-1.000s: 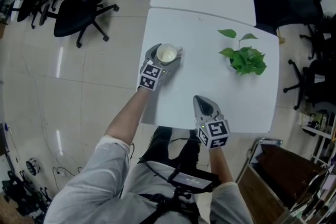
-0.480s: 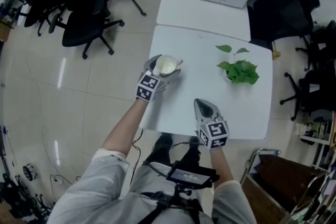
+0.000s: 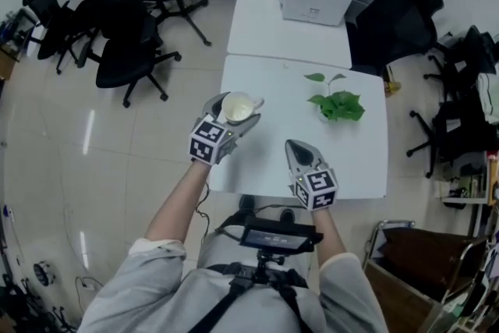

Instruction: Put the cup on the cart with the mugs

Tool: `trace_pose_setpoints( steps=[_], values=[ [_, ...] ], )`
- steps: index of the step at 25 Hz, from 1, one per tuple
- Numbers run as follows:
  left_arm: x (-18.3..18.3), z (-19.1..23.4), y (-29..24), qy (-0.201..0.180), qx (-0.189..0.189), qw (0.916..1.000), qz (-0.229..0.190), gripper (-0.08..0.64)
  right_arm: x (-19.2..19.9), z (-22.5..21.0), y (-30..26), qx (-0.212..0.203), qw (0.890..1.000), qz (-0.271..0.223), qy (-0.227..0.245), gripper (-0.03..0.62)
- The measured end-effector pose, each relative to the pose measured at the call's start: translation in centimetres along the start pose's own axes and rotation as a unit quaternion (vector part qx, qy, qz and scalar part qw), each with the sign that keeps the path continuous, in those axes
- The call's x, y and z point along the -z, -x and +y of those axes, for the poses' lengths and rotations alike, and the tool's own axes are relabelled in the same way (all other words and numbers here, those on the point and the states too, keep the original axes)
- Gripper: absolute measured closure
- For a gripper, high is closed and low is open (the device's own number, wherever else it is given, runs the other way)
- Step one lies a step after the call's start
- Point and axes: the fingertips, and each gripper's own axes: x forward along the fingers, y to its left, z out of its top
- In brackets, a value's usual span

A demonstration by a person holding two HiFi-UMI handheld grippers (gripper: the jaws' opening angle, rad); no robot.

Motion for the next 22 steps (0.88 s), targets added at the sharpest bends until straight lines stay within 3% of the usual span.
trace_pose_setpoints(
  steps=[4,11,17,22],
  values=[
    [-1.2,-2.3,2.5,0.002,0.009,1.0,-0.003,0.121,-1.4,0.7,1.6,0.005,1.0,-0.016,0.009,0.586],
    [-2.7,-6.1,4.3,-0.03,0.051,0.9983,-0.006,0.121,-1.7,1.2,3.4,0.034,0.999,-0.024,-0.009,0.586],
    [-4.5,-11.1,3.1,-0.06,0.125,0.9904,-0.004,0.121,-0.3,-1.4,7.7,0.098,0.994,-0.03,-0.038,0.586],
    [-5.4,-17.0,1.1,-0.08,0.194,0.9777,0.0,0.121,0.2,-4.7,13.4,0.175,0.979,-0.058,-0.083,0.586]
  ],
)
